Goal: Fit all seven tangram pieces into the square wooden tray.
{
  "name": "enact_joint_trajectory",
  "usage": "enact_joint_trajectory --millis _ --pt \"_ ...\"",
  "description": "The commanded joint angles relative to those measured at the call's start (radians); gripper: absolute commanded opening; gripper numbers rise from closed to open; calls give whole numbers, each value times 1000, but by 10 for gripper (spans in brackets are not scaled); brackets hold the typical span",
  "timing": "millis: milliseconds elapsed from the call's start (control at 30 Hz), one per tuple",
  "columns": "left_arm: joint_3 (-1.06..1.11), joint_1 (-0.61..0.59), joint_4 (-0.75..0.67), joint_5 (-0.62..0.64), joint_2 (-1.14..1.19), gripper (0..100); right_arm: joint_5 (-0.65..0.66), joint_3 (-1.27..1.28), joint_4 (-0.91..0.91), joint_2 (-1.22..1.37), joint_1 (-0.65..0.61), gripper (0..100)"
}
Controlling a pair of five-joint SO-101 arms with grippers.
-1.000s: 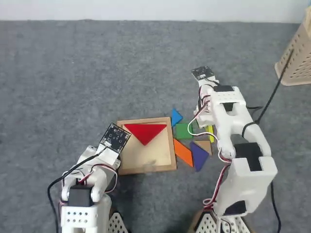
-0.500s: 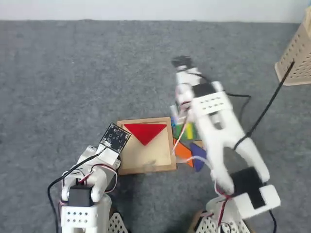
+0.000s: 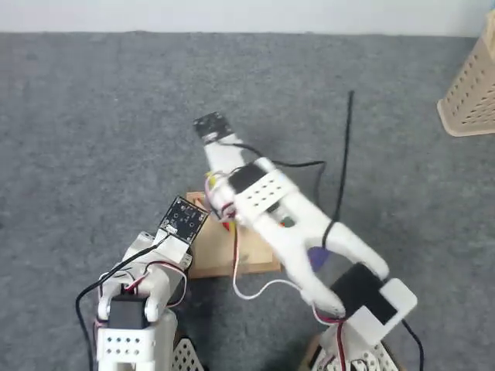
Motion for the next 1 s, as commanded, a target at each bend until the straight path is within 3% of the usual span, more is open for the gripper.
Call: enact_joint_trajectory --millis 0,967 --pt "-12 -8 0 8 -21 121 -64 -54 -25 -10 -62 6" --pt "-12 -8 -2 11 -21 119 -84 -83 1 59 -36 31"
